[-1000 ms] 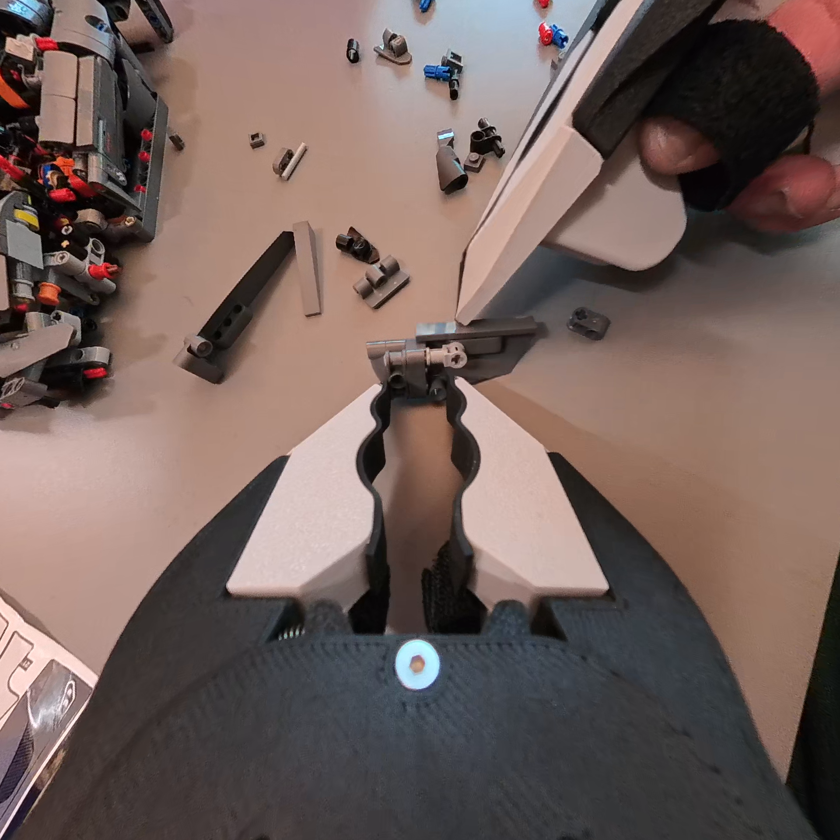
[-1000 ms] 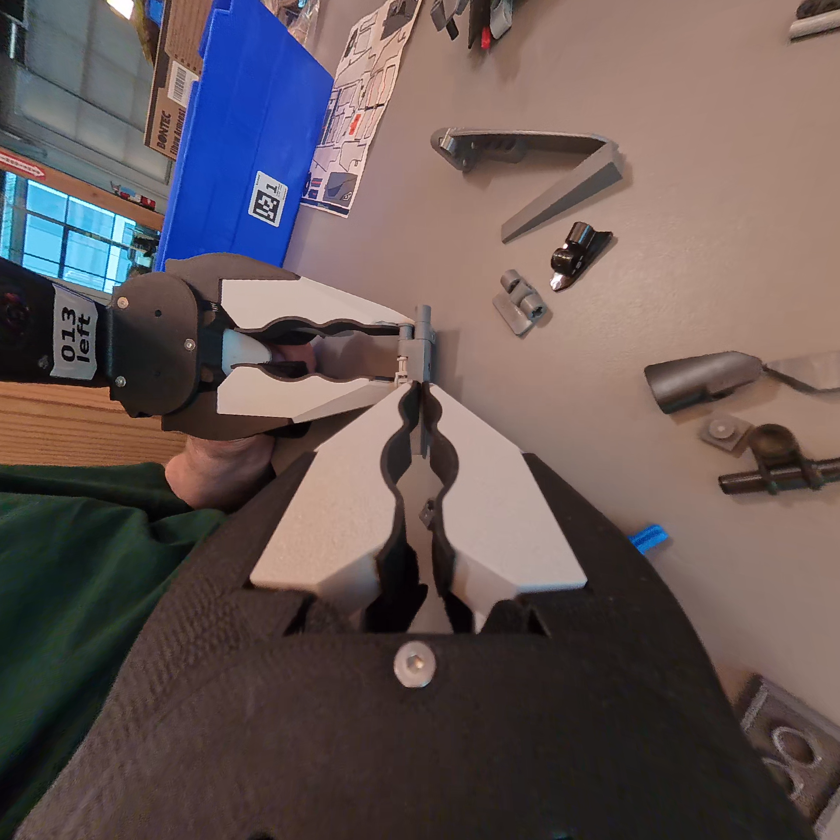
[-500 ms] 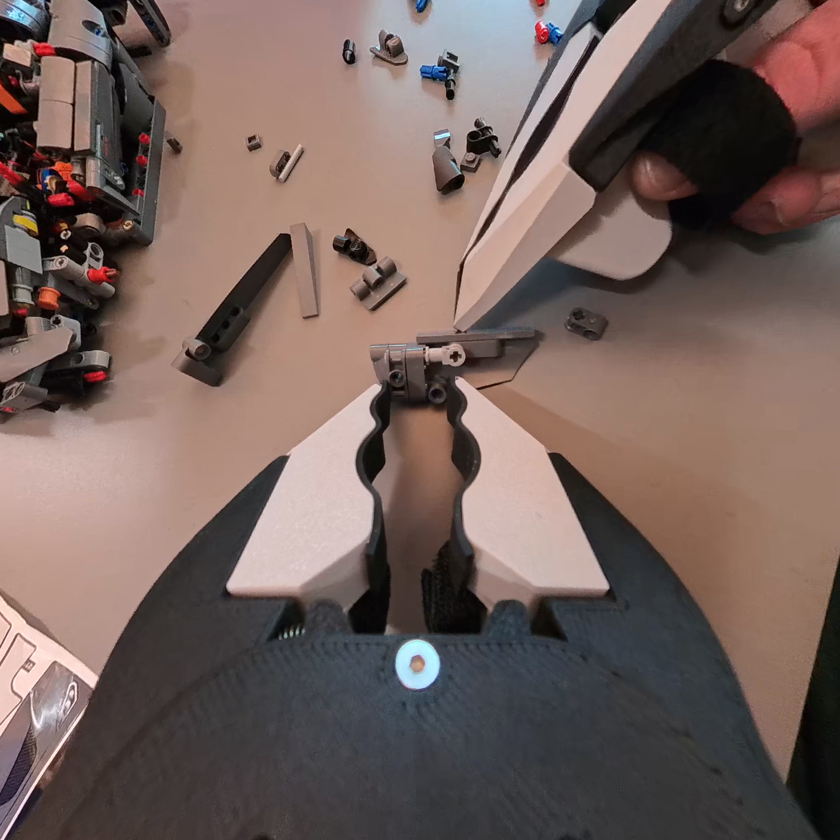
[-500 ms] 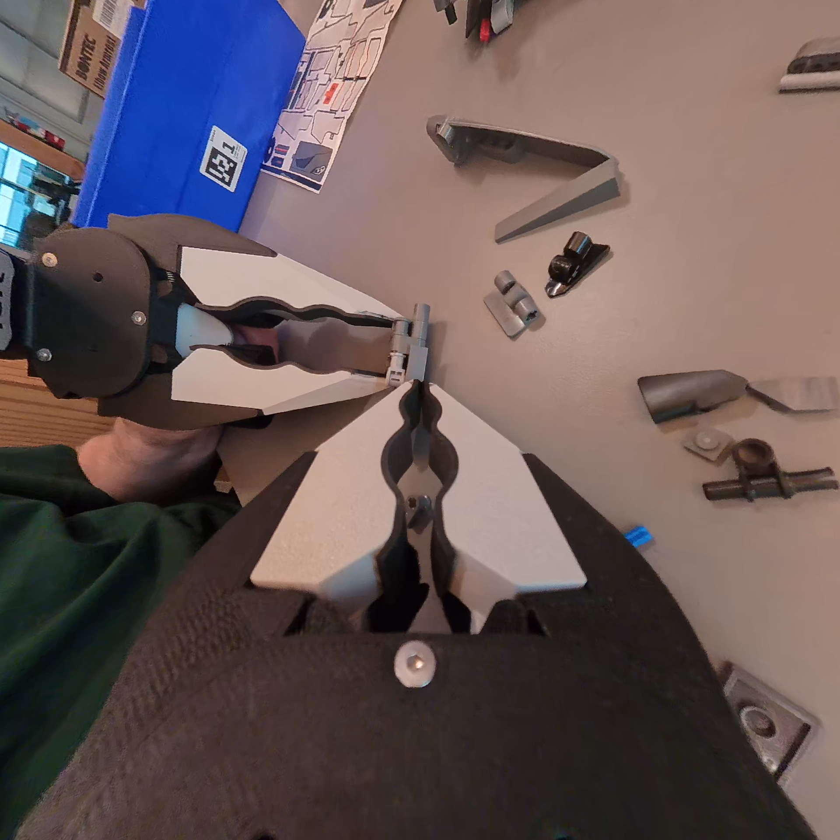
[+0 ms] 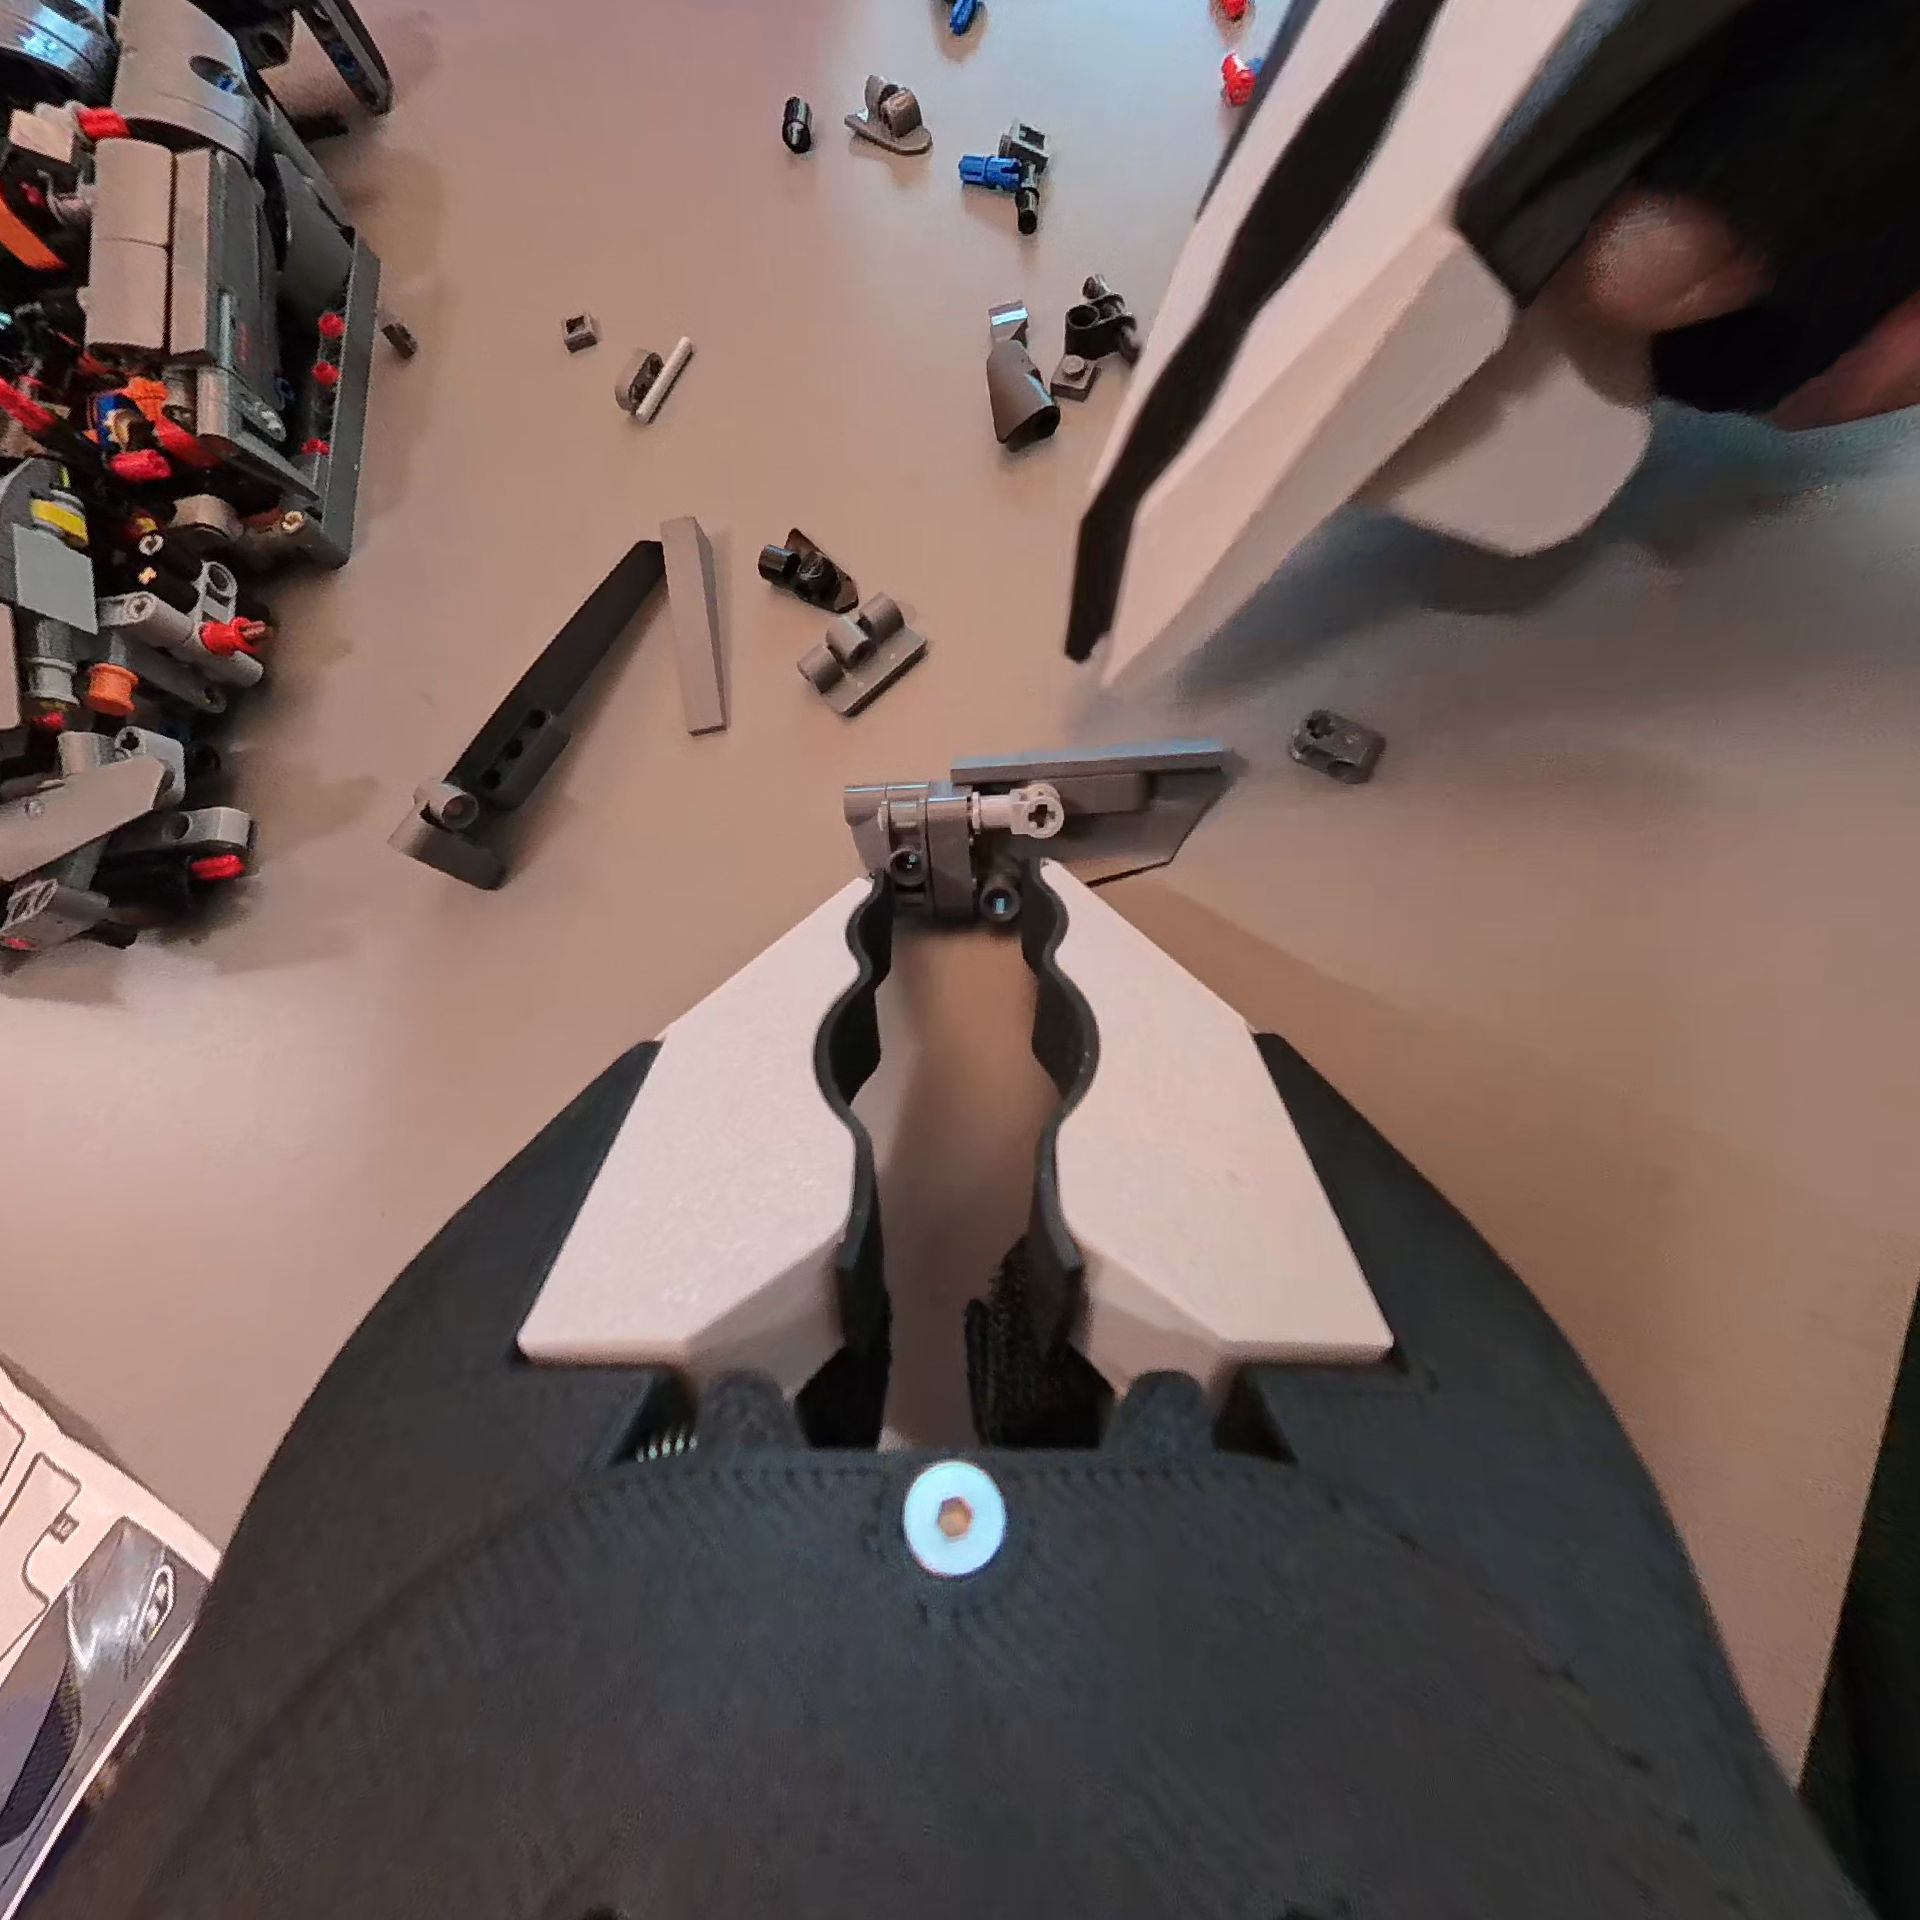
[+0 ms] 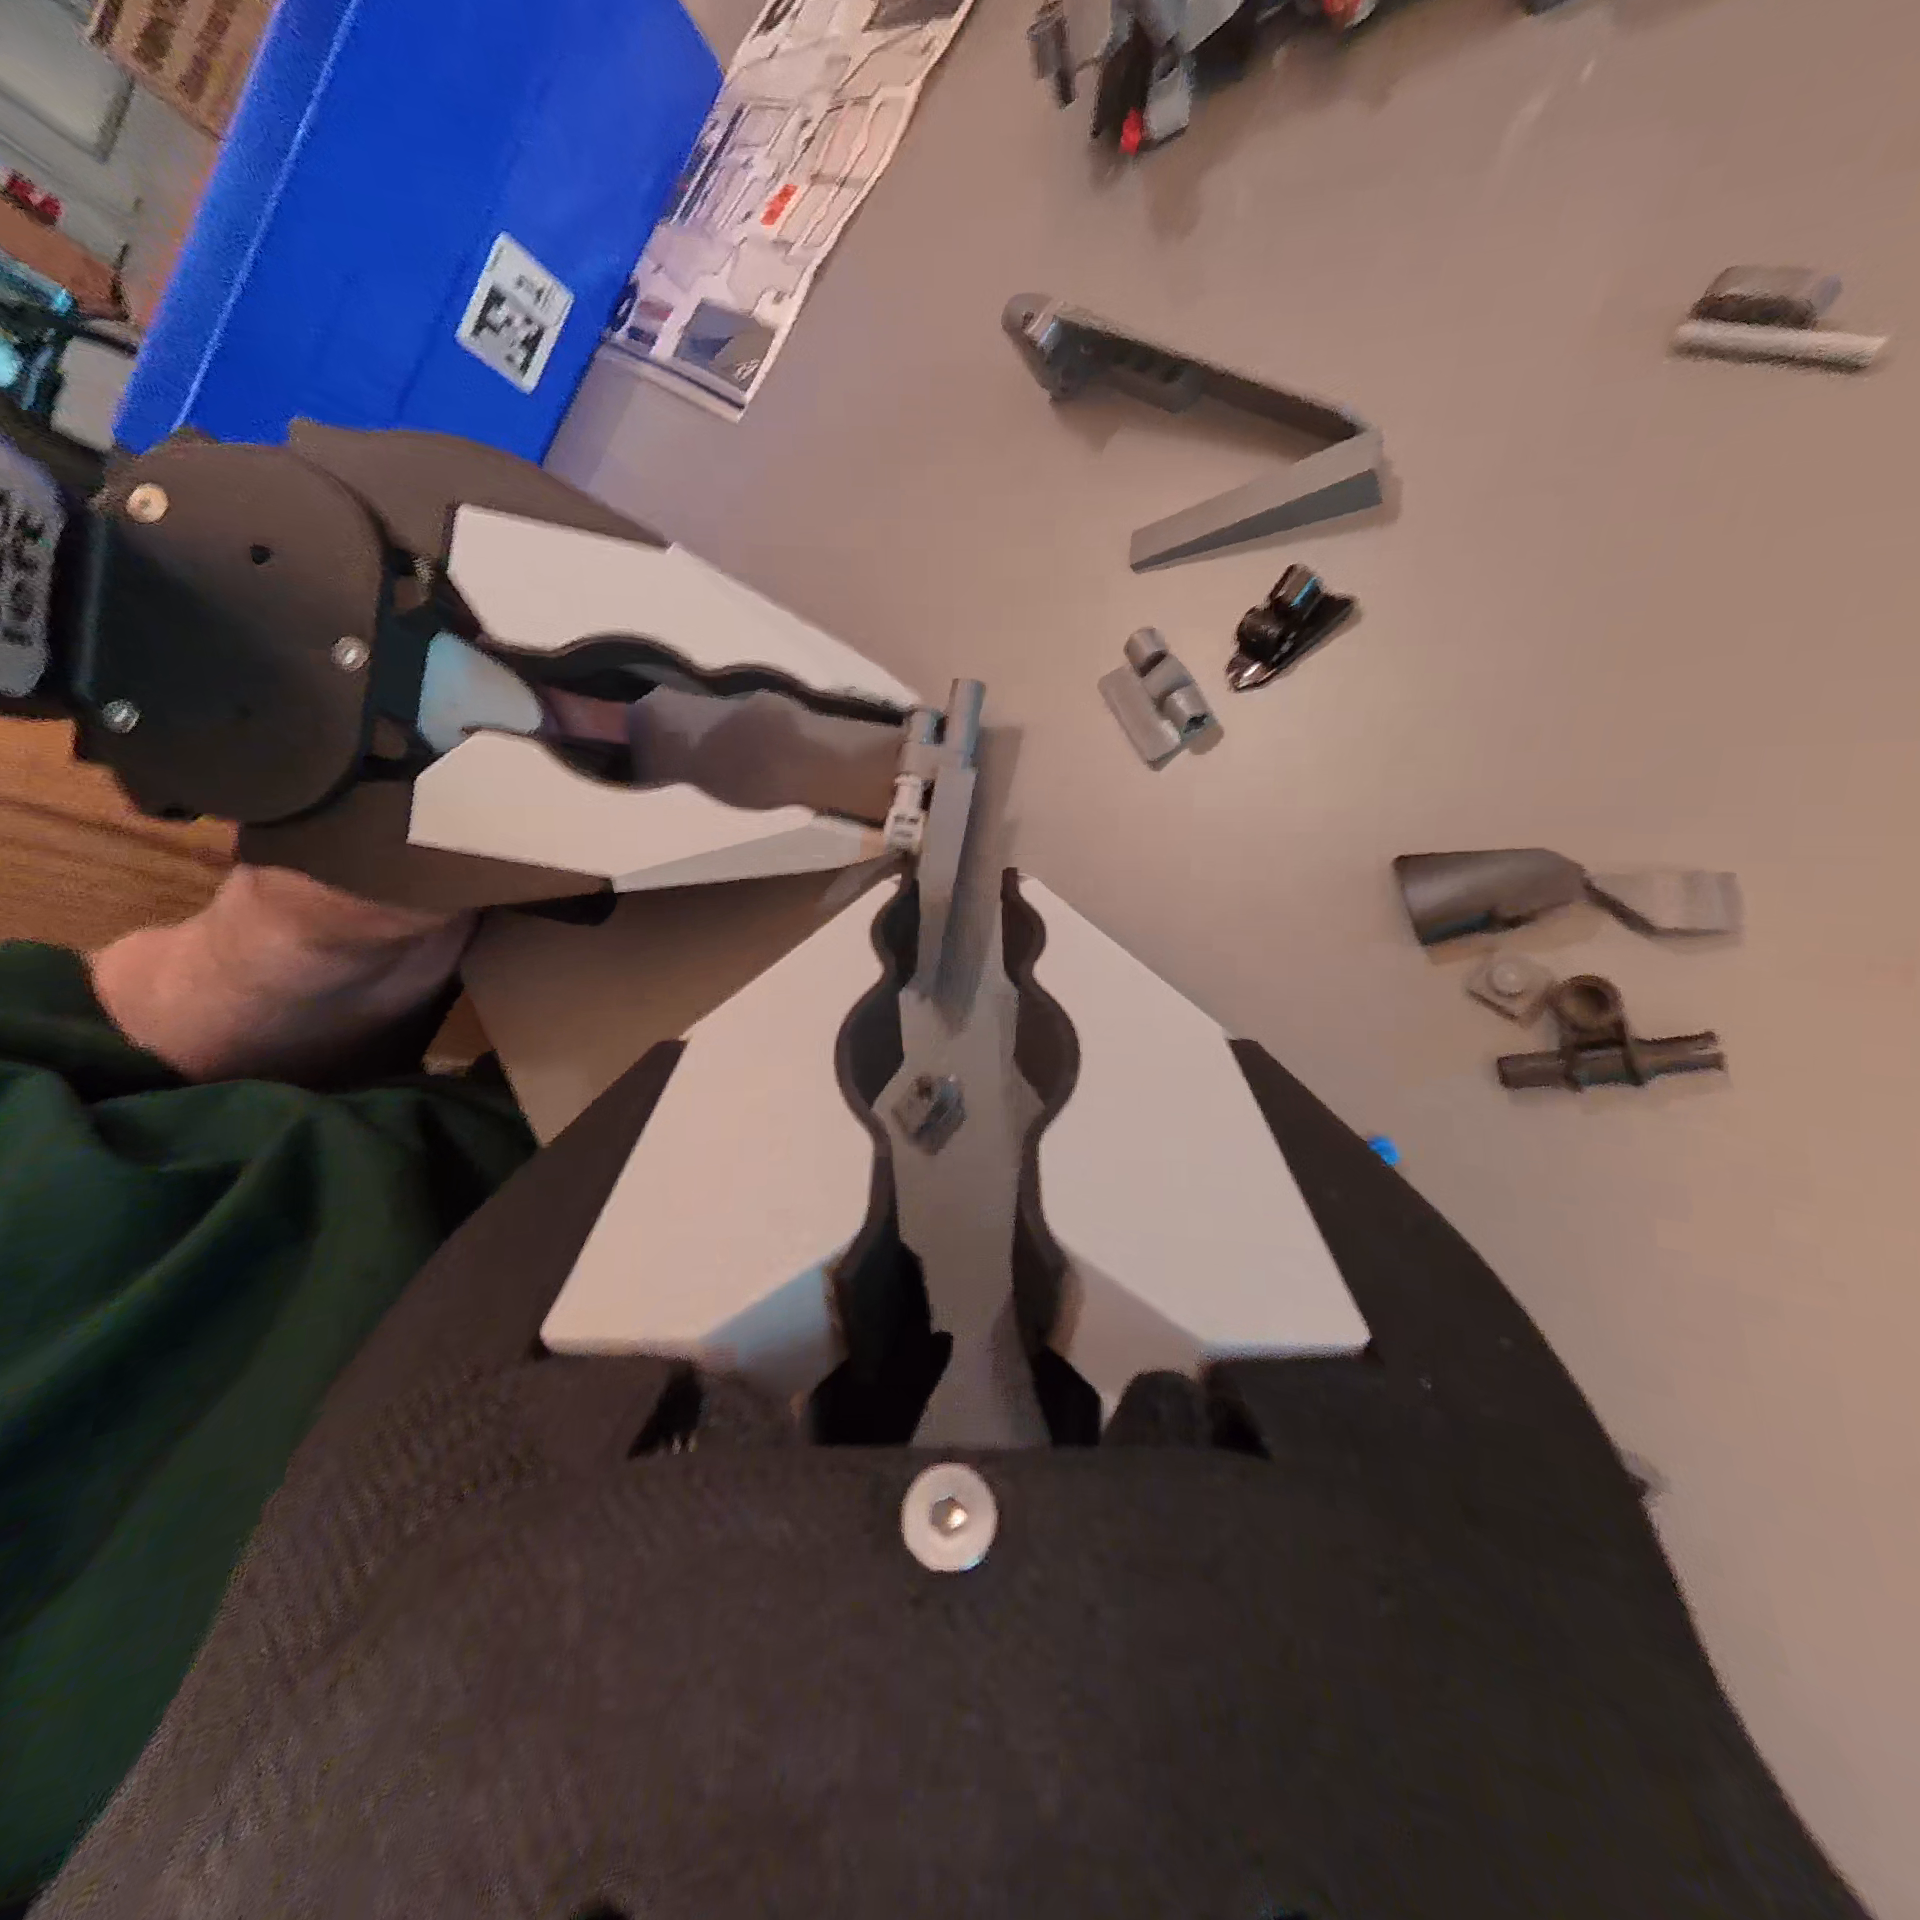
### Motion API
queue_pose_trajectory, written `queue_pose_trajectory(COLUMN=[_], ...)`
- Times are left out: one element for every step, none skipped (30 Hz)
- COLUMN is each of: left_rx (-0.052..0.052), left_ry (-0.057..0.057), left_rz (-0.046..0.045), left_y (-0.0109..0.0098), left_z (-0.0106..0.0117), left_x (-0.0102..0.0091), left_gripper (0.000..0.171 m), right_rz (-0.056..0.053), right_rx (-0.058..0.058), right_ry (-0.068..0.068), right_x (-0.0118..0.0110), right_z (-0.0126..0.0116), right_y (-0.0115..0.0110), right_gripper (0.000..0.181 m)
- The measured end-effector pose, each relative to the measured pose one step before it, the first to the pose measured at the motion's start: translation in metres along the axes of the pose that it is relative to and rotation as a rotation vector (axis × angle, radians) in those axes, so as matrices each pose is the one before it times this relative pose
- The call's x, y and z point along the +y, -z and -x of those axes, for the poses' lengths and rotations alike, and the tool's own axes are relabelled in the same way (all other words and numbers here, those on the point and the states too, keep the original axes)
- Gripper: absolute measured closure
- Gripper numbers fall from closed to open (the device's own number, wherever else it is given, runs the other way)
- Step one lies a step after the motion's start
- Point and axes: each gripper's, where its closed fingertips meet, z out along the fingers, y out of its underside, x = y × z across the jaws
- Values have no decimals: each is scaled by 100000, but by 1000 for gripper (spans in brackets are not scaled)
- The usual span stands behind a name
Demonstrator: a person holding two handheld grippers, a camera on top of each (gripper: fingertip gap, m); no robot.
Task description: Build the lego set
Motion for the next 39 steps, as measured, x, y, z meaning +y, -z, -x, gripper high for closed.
queue_pose_trajectory(left_rx=[-27, -89, -72, 25, -123, -197, -24, -255, -410, -418, -303, -155, 280, 658, 548, 91, -407, 209, 998, 1865, 2566, 1955, 2671, 5221, 7085, 6767, 7668, 7725, 5280, 3833, 2898, 1416, 1524, 1789, 505, -100, 815, 1783, 733], left_ry=[139, -41, -90, 204, 173, 250, 249, 262, 197, 102, -93, 2, 1016, 1358, 1189, 879, 999, 927, 2255, 2814, 1490, 1466, 2673, 4360, 6517, 7370, 6764, 6335, 4995, 2733, 1687, 1313, 631, 650, 72, -314, -290, 276, -435], left_rz=[21, 30, -15, -26, -33, -152, -141, -167, -346, -412, -430, -725, -1386, -1729, -1764, -1775, -896, -506, -1371, -2024, -2229, -2697, -2478, -1859, -1709, -2526, -3593, -3430, -3311, -3402, -2146, -970, -486, 108, -502, -936, -1136, -1633, -1110], left_y=[-37, -25, -26, -25, -24, 2, 1, 39, 61, 59, 76, 98, 179, 247, 280, 270, 216, 170, 222, 305, 351, 397, 357, 239, 144, 137, 156, 189, 178, 121, 73, 0, -68, -112, -66, 16, 84, 87, 23], left_z=[10, 3, -16, -10, 3, 22, 8, 65, 105, 94, 65, 85, 138, 148, 168, 218, 272, 200, 175, 119, -13, 56, 17, -256, -411, -322, -533, -607, -404, -383, -331, -139, -192, -253, -83, 10, -114, -257, -174], left_x=[-16, -24, -31, -24, -25, -21, -19, -9, -14, -24, -43, -78, -201, -296, -336, -347, -218, -146, -236, -312, -371, -468, -448, -335, -280, -352, -458, -467, -503, -511, -349, -195, -86, 24, -44, -99, -146, -240, -182], left_gripper=[149, 149, 149, 149, 149, 149, 149, 149, 149, 149, 149, 149, 148, 147, 145, 144, 145, 143, 140, 137, 134, 131, 129, 126, 120, 117, 117, 117, 117, 118, 121, 122, 122, 124, 128, 135, 144, 145, 145], right_rz=[1339, 852, 2034, 1837, 1818, 1637, 1104, 550, 77, -432, -249, -1374, -1458, -797, -885, -679, -392, 280, 281, -1186, -572, -244, -1483, -1769, 253, -574, -2286, -777, -153, -1105, -2001, -822, -312, -1138, -880, -886, -980, -1439, -708], right_rx=[-670, 320, -159, 295, 960, -70, -161, 472, 343, -163, 167, 1045, 1324, 2438, 2948, 2366, 3566, 4351, 2909, 2429, 3567, 3724, 3124, 5013, 5836, 4242, 4454, 4718, 3046, 1952, 1845, 820, 1344, 1510, 1243, 1270, 966, 1213, 590], right_ry=[567, 872, 1225, 1887, 2034, 1737, 684, 664, 498, 17, 805, 1774, 2201, 3357, 3853, 3605, 4489, 5391, 5314, 5557, 5651, 6379, 7161, 7666, 7795, 8297, 8325, 8794, 7988, 4962, 1946, 623, 1134, 1685, 1225, 807, 555, 661, 200], right_x=[330, 269, 399, 324, 265, 185, 81, 0, -56, -130, -104, -288, -352, -289, -336, -323, -276, -161, -162, -347, -290, -256, -441, -538, -342, -464, -687, -483, -353, -448, -494, -292, -177, -278, -228, -193, -179, -234, -127], right_z=[133, 27, 130, 125, 67, 227, 173, 16, -44, -12, -19, -41, -11, -109, -138, -61, -190, -280, -106, -32, -206, -271, -154, -351, -467, -206, -178, -198, 28, 89, -47, -2, -65, -68, -57, -107, -107, -161, -131], right_y=[49, -50, -199, -283, -347, -325, -267, -168, -41, 9, 29, 151, 234, 266, 297, 281, 252, 210, 192, 237, 242, 252, 316, 365, 304, 280, 338, 268, 150, 172, 186, 115, 85, 133, 132, 130, 159, 154, 88], right_gripper=[166, 163, 160, 159, 159, 163, 169, 173, 173, 173, 174, 174, 174, 175, 175, 175, 175, 175, 175, 175, 175, 175, 175, 176, 176, 176, 176, 176, 176, 176, 176, 175, 175, 175, 175, 175, 175, 175, 175])
